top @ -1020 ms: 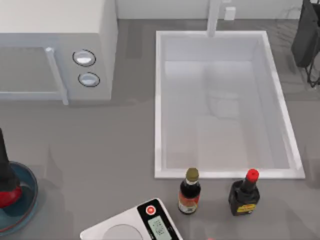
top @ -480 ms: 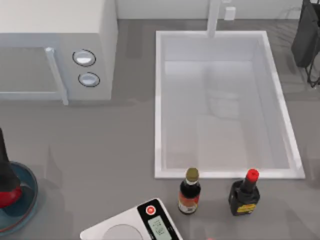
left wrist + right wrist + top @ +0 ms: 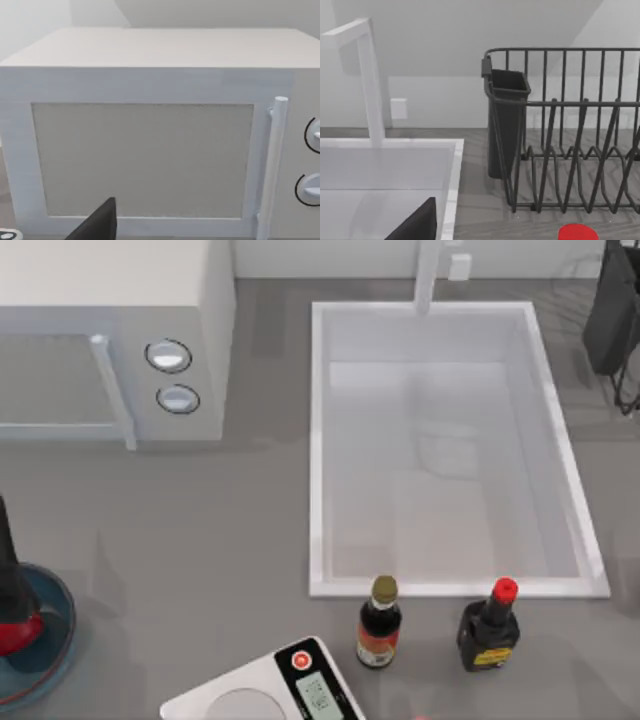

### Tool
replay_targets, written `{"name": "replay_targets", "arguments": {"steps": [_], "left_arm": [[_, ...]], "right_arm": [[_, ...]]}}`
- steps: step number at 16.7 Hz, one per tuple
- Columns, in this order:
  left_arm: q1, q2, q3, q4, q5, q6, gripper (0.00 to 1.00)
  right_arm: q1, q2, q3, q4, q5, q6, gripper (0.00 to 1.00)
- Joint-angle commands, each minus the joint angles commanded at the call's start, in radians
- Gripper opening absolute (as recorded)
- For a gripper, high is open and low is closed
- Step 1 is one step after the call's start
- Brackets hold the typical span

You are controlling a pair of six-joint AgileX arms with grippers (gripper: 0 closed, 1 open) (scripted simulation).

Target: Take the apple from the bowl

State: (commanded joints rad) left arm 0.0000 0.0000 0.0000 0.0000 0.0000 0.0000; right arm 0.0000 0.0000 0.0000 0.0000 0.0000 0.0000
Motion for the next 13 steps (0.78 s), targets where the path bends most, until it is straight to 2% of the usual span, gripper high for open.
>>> {"name": "replay_targets", "arguments": {"steps": [3,6,13], "left_arm": [[-0.001,0.013,0.012,-0.012,0.0,-0.001,1.0],[-0.006,0.109,0.092,-0.105,0.0,-0.004,1.0],[-0.028,0.656,0.446,-0.533,0.0,-0.02,1.0]], "right_arm": [[0.0,0.0,0.0,0.0,0.0,0.0,1.0],[0.0,0.0,0.0,0.0,0.0,0.0,1.0],[0.0,0.0,0.0,0.0,0.0,0.0,1.0]]}}
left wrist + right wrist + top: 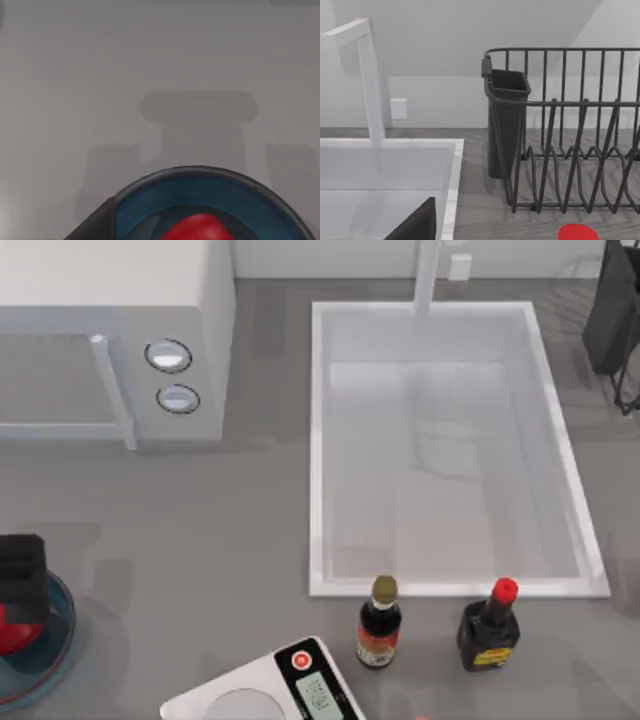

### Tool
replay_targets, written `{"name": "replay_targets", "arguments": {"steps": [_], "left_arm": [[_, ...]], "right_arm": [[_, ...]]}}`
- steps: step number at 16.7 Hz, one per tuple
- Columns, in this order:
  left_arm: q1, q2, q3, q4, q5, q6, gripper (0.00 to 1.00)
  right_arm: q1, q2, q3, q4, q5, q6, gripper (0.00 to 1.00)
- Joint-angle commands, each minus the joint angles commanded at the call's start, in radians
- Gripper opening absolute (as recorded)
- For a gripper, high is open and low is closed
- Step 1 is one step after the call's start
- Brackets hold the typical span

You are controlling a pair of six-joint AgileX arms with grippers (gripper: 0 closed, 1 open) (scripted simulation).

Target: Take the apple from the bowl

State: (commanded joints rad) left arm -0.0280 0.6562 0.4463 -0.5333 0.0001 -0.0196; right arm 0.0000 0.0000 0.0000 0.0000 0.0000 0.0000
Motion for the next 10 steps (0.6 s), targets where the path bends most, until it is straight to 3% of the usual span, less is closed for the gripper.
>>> {"name": "replay_targets", "arguments": {"steps": [6,10], "left_arm": [[-0.019,0.511,0.31,-0.375,0.0,-0.014,1.0],[-0.027,0.7,0.433,-0.526,0.0,-0.019,1.0]], "right_arm": [[0.0,0.0,0.0,0.0,0.0,0.0,1.0],[0.0,0.0,0.0,0.0,0.0,0.0,1.0]]}}
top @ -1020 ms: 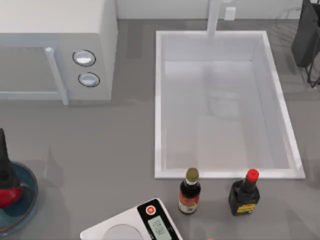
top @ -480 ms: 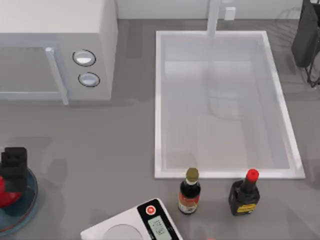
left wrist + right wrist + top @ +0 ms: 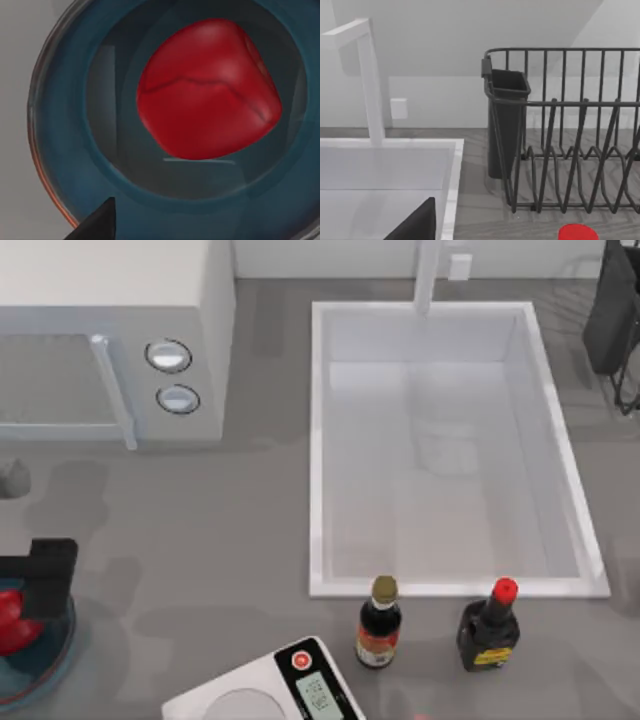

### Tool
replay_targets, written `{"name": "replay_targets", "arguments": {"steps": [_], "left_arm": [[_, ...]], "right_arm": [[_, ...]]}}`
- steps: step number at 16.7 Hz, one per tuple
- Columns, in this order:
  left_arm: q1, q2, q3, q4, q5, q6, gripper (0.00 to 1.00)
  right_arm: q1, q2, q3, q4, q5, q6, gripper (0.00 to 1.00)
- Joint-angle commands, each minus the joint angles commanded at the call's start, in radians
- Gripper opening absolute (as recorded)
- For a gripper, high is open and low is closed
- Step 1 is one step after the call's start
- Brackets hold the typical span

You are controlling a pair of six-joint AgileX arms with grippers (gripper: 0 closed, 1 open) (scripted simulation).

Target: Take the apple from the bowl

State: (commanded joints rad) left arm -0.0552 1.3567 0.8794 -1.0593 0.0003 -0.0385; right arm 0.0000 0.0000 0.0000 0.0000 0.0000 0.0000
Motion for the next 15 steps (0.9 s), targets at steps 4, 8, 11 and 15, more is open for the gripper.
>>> {"name": "replay_targets", "arguments": {"steps": [4,8,11,15], "left_arm": [[-0.001,0.033,0.024,-0.025,0.0,-0.001,1.0],[0.003,0.037,0.007,-0.007,0.0,0.0,1.0],[0.003,0.079,-0.054,0.095,0.0,0.001,1.0],[0.002,0.151,-0.158,0.292,0.0,0.004,1.0]], "right_arm": [[0.0,0.0,0.0,0.0,0.0,0.0,1.0],[0.0,0.0,0.0,0.0,0.0,0.0,1.0],[0.0,0.0,0.0,0.0,0.0,0.0,1.0],[0.0,0.0,0.0,0.0,0.0,0.0,1.0]]}}
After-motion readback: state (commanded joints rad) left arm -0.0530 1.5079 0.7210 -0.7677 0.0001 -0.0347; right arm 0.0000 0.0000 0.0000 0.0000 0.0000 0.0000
